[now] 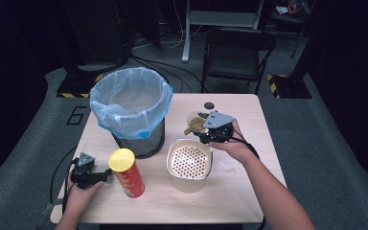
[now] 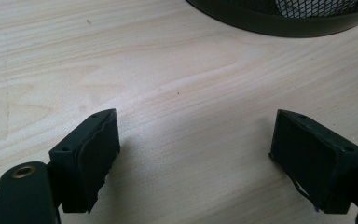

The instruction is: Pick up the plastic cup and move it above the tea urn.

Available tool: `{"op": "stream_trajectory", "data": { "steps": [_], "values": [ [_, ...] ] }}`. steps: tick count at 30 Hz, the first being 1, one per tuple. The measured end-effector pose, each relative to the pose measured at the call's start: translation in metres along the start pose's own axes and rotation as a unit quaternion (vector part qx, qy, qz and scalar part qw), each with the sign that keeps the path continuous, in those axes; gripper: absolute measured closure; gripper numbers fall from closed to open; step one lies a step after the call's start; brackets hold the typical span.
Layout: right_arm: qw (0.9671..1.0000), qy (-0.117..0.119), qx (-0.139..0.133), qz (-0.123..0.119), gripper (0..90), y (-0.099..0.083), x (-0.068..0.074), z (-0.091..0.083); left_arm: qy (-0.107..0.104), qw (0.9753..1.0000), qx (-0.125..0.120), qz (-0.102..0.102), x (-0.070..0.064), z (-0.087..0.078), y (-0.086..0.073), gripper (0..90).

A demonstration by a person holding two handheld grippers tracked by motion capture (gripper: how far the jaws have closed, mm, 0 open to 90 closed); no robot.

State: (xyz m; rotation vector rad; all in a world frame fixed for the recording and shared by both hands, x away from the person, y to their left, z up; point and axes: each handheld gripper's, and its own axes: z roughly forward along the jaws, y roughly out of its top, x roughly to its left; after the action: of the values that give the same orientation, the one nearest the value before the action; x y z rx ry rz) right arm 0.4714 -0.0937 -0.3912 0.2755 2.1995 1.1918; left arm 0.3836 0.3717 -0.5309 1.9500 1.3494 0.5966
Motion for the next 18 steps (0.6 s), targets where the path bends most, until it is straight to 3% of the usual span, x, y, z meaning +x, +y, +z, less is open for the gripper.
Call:
{"op": "stream_trajectory", "data": {
  "steps": [4,5,13,15,18],
  "values": [
    [0.9997,-0.004,0.003,-0.023,36.6,0.000,0.006,0.002,0.000,1.0000,0.000,0.000,0.000,0.000,0.000,15.2],
    [0.9992,-0.006,0.007,-0.039,36.6,-0.001,0.009,0.003,0.000,1.0000,0.000,0.000,0.000,0.000,0.000,15.2],
    [0.9973,-0.008,0.011,-0.073,37.2,-0.001,0.017,0.006,0.000,1.0000,0.000,0.000,0.000,0.000,0.000,15.2],
    [0.9956,-0.015,0.013,-0.091,37.4,0.000,0.020,0.006,0.000,1.0000,0.000,0.000,0.000,0.000,0.000,15.2],
    [0.9901,-0.031,0.019,-0.135,37.7,0.002,0.027,0.005,0.000,1.0000,0.000,0.000,0.000,0.000,0.000,15.2]
  ]
}}
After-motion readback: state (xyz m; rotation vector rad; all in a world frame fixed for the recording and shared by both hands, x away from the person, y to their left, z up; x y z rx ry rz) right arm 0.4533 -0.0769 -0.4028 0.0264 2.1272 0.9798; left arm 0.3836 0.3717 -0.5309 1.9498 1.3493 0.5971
